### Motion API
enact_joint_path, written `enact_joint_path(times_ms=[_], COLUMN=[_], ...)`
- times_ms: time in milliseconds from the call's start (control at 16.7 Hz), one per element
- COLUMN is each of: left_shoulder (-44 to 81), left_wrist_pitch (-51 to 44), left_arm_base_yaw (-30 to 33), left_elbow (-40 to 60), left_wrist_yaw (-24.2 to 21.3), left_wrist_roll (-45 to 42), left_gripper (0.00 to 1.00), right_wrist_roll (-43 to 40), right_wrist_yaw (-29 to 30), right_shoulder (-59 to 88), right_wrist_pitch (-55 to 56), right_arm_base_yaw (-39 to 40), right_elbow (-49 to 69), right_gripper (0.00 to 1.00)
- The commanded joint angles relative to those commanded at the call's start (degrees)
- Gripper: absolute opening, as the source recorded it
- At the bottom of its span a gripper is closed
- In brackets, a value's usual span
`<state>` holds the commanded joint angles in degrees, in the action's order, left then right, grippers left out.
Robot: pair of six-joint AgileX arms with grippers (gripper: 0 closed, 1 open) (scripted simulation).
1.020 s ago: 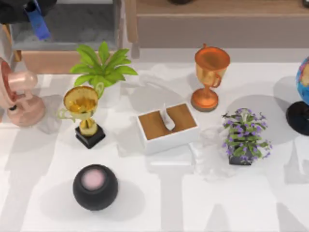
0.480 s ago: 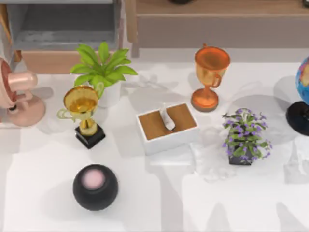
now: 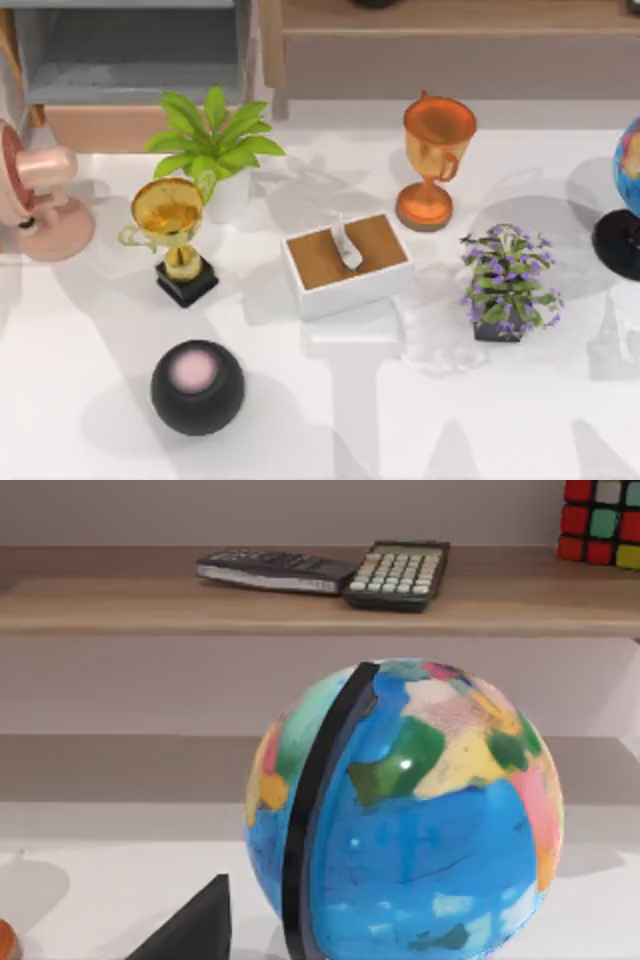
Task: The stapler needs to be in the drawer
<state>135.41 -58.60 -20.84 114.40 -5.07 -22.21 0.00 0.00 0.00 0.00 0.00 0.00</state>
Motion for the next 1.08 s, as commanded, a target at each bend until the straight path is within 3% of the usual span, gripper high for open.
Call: enact_joint_path(times_ms=[360, 840, 1080], left_shoulder=[-0.8, -16.0, -14.4], left_wrist_pitch=[0.8, 11.1, 10.0], left_arm_base_yaw=[0.5, -2.7, -2.6], left_elbow=[0.8, 9.5, 8.3], left_wrist_yaw=[0.3, 5.1, 4.9], left_wrist_roll=[-0.3, -3.0, -2.9], left_gripper=[0.0, 0.0, 0.0], right_wrist_roll=[0.0, 0.0, 0.0], right_wrist_yaw=[0.0, 0.0, 0.0], right_shoulder=[0.0, 0.0, 0.0], right_wrist_pitch=[0.0, 0.0, 0.0], right_arm_base_yaw=[0.0, 0.0, 0.0], right_elbow=[0.0, 0.0, 0.0], right_gripper=[1.0, 1.0, 1.0])
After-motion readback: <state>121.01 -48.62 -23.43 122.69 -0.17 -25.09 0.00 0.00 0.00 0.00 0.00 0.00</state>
